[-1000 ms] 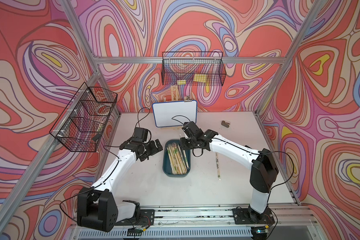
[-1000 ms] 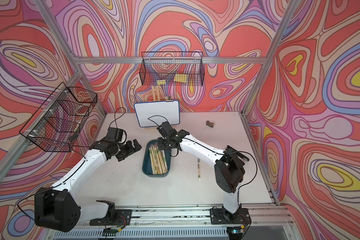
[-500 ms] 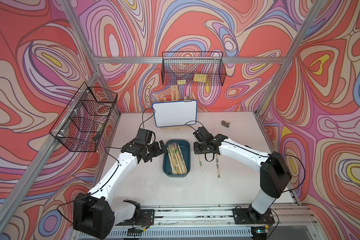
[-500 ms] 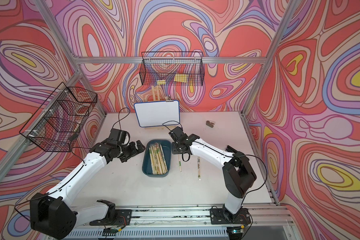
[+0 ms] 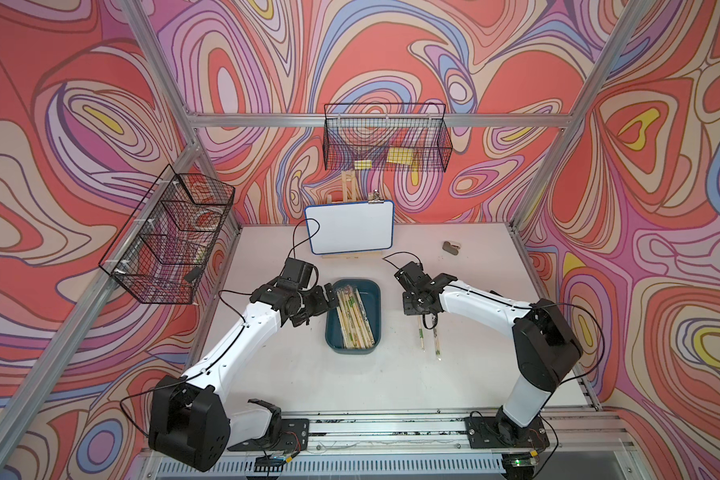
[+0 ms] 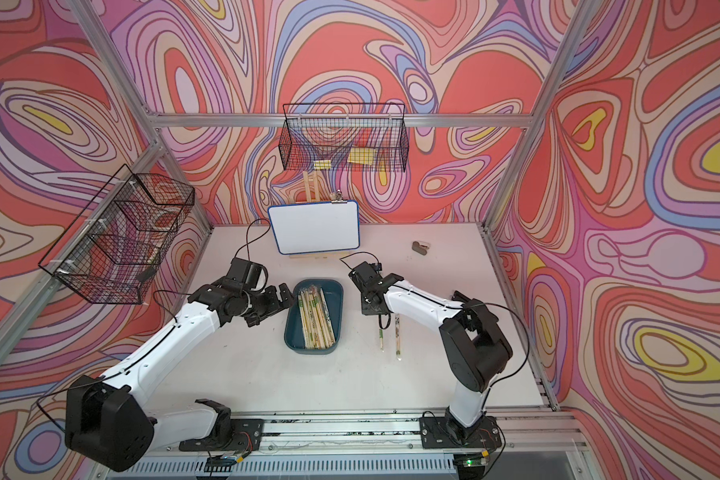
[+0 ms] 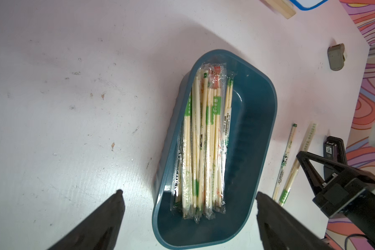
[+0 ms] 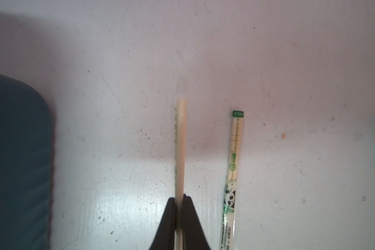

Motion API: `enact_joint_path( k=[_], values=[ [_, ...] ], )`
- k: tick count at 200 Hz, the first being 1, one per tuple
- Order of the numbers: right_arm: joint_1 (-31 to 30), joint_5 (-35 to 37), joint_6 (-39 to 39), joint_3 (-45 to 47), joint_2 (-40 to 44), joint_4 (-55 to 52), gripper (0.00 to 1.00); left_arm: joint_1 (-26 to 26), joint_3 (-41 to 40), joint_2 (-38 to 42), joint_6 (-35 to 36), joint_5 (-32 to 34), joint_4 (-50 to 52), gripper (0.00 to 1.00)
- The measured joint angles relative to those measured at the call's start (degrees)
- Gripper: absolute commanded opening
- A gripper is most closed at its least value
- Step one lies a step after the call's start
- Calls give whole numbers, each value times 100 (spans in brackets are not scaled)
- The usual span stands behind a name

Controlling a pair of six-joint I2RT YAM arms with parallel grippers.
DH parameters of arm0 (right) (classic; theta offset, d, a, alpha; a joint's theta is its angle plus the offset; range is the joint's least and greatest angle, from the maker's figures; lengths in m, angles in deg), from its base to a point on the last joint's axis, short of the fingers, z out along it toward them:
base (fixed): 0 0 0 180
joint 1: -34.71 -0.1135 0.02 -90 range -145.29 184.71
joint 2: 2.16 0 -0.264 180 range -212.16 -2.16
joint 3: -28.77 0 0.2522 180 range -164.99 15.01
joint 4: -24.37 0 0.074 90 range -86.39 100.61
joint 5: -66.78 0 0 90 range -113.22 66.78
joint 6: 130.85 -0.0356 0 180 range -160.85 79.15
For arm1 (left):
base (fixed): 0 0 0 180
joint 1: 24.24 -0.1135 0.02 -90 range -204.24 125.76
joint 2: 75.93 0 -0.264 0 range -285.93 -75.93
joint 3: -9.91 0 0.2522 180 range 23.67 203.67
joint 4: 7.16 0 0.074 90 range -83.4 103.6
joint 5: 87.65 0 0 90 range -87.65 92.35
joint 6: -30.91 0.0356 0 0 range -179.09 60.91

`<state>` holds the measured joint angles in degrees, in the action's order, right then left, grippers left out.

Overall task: Take the paired disposable chopsticks out of the storage box
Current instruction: Place the paired disposable chopsticks at the center of the board.

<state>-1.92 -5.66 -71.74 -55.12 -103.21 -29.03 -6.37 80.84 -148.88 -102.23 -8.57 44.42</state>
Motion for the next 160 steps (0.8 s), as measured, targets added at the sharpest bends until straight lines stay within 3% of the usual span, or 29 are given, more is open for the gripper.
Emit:
enact_joint_path(
  k=[160],
  values=[
    [210, 411, 50, 190, -498, -26, 0, 17, -2, -74, 2, 59, -7, 100]
  ],
)
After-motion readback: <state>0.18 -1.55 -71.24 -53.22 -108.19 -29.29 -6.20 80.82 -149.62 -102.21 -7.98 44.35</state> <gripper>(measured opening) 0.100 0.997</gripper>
